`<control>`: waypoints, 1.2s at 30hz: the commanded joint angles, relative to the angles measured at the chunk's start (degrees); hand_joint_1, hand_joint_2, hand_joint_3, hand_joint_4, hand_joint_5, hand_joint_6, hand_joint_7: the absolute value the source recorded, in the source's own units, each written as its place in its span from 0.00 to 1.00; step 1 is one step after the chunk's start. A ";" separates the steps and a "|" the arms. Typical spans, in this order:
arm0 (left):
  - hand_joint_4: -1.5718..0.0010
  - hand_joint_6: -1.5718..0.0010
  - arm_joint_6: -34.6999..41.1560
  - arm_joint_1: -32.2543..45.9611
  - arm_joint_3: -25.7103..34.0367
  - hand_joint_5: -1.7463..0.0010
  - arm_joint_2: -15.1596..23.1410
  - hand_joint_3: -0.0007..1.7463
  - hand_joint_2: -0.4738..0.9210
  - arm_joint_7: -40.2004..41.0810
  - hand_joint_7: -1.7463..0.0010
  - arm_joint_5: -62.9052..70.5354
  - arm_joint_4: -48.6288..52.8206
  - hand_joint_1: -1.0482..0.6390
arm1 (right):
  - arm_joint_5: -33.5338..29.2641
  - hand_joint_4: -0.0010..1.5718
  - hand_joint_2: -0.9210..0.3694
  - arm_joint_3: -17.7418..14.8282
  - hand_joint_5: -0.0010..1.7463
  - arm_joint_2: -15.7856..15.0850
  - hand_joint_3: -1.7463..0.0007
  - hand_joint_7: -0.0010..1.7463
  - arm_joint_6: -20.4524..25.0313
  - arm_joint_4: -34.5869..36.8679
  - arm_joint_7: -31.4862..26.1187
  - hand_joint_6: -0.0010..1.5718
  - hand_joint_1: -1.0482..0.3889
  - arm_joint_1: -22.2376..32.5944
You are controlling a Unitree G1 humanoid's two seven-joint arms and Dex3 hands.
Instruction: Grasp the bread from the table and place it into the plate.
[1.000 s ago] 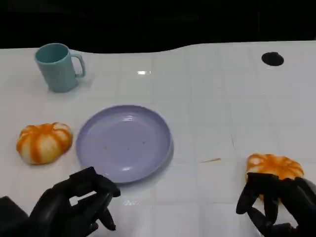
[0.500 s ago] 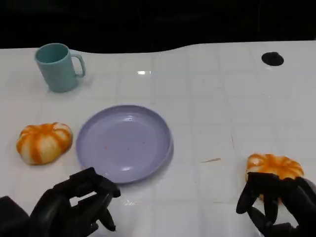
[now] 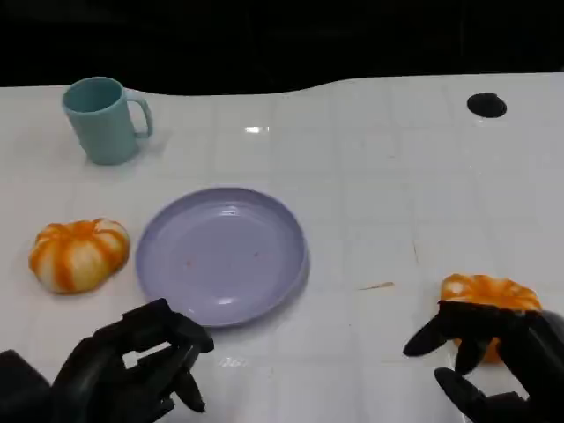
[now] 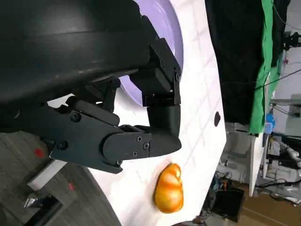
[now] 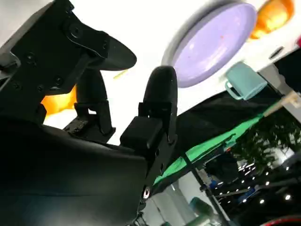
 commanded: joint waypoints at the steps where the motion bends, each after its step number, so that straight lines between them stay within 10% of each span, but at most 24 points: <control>1: 0.53 0.54 -0.47 0.25 0.55 0.08 0.65 0.23 1.00 -0.27 0.29 -0.34 -0.05 0.34 | -4.78 0.36 0.53 -0.65 0.50 -2.91 0.41 0.22 2.86 -3.99 1.86 0.46 0.64 0.57; 9: 0.54 0.55 -0.39 0.36 0.45 0.07 0.69 0.25 1.00 -0.09 0.28 -0.10 -0.17 0.35 | -12.27 0.23 0.45 -0.92 0.25 -4.78 0.63 0.03 6.28 -8.55 2.78 0.39 0.70 1.07; 18: 0.54 0.54 -0.78 0.36 0.18 0.07 0.47 0.24 1.00 -0.33 0.29 -0.22 -0.06 0.35 | -19.56 0.01 0.29 -0.74 0.30 -6.73 0.87 0.00 13.90 -14.66 10.37 0.27 0.67 1.30; 36: 0.53 0.54 -0.80 -0.05 -0.09 0.08 0.46 0.23 1.00 -0.14 0.30 0.25 0.19 0.34 | -31.20 0.02 0.21 1.84 0.28 -11.03 0.96 0.00 18.78 -11.13 19.57 0.25 0.58 -5.11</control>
